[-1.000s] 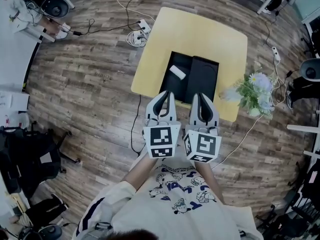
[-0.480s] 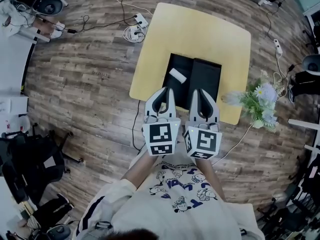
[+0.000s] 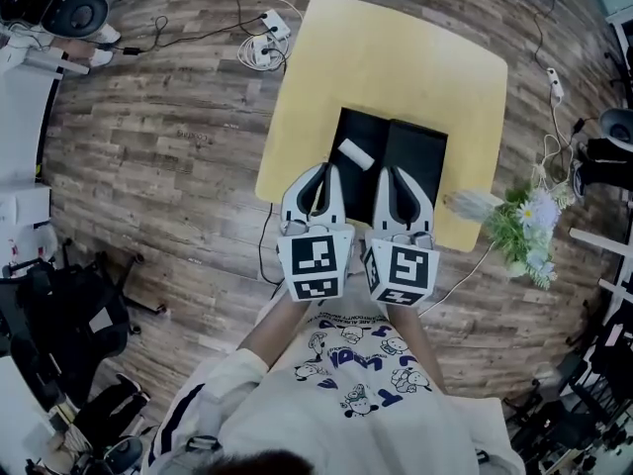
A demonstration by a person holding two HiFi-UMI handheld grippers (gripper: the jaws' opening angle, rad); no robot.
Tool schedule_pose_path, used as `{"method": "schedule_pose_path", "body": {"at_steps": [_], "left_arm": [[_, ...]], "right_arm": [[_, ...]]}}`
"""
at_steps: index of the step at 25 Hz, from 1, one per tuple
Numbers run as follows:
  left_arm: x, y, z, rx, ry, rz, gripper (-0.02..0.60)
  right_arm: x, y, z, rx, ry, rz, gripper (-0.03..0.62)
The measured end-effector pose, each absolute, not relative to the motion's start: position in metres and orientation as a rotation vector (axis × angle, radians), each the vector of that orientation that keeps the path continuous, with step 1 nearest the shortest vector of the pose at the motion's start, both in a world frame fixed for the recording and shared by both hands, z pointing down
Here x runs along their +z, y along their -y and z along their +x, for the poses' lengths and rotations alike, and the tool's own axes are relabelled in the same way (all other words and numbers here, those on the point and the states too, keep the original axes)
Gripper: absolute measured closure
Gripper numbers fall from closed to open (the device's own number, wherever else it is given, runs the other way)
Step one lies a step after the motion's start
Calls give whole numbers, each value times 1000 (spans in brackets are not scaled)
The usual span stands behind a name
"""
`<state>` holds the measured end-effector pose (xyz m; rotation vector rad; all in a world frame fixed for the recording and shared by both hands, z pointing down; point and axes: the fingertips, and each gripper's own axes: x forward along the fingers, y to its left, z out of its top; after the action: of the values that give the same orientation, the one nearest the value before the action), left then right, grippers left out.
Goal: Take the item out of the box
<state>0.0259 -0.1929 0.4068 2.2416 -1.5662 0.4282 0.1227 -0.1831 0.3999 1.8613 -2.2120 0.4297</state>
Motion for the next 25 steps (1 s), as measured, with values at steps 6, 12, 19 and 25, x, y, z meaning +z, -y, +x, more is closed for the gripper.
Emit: {"method": "schedule_pose_path", "body": {"at_steps": [6,12,19,25], "left_arm": [[418,209,15,441,1557,2201,557],[433,220,13,469,1541,2165,557],[450,230,7,501,1523,2121,556],[467,232,7,539,1498,2094,557]], "right_arm": [[414,201,113,464,2181,1793,556],[433,214,110,502,2149,1738,556],[457,225,103,564,2112,1643,556],[482,229,104,594,2051,1589,554]]}}
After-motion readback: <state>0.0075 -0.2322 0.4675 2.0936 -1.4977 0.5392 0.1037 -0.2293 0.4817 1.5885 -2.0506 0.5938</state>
